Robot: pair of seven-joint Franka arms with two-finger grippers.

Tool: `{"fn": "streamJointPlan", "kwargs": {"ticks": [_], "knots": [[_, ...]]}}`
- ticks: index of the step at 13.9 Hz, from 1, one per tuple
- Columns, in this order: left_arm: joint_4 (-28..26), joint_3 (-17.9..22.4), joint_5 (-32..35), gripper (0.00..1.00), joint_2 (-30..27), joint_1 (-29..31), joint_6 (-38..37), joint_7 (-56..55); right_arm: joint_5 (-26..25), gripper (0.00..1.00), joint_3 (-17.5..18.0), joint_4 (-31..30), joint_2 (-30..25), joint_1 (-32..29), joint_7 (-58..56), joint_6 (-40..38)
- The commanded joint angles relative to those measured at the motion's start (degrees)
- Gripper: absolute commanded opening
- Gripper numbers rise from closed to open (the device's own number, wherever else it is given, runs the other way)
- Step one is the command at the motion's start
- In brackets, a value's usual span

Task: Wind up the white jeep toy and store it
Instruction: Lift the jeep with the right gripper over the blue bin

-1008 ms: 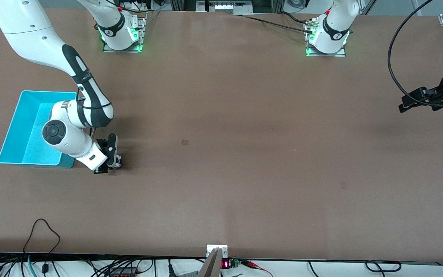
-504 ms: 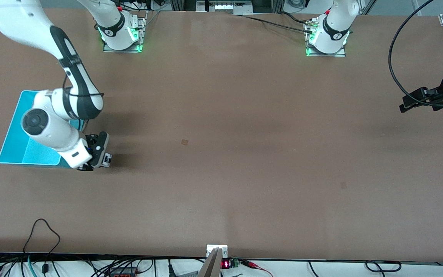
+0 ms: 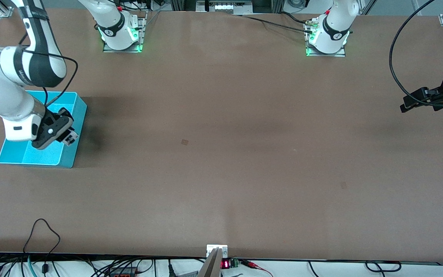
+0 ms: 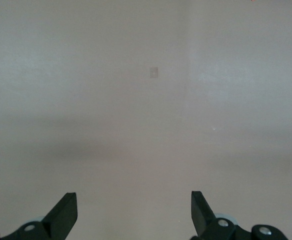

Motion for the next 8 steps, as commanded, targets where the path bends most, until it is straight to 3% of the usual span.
{"fn": "streamJointPlan", "kwargs": {"ticks": [1,4,8], "knots": [[-0.1,0.0,-0.2,1.00,-0.3,0.1,-0.1,-0.4,-0.5,0.00,-4.9,-4.2,-3.7,-0.6,5.8,-0.3],[-0.1,0.0,-0.2,1.00,-0.3,0.1,0.0,-0.5,-0.4,0.00,-12.3,-5.0,-3.1,-0.3,8.5,0.7],[-0.1,0.0,-0.2,1.00,0.0,0.1,1.2,-0.4,-0.4,0.00,-16.2,-9.0,0.5,-0.4,18.7,8.2]]}}
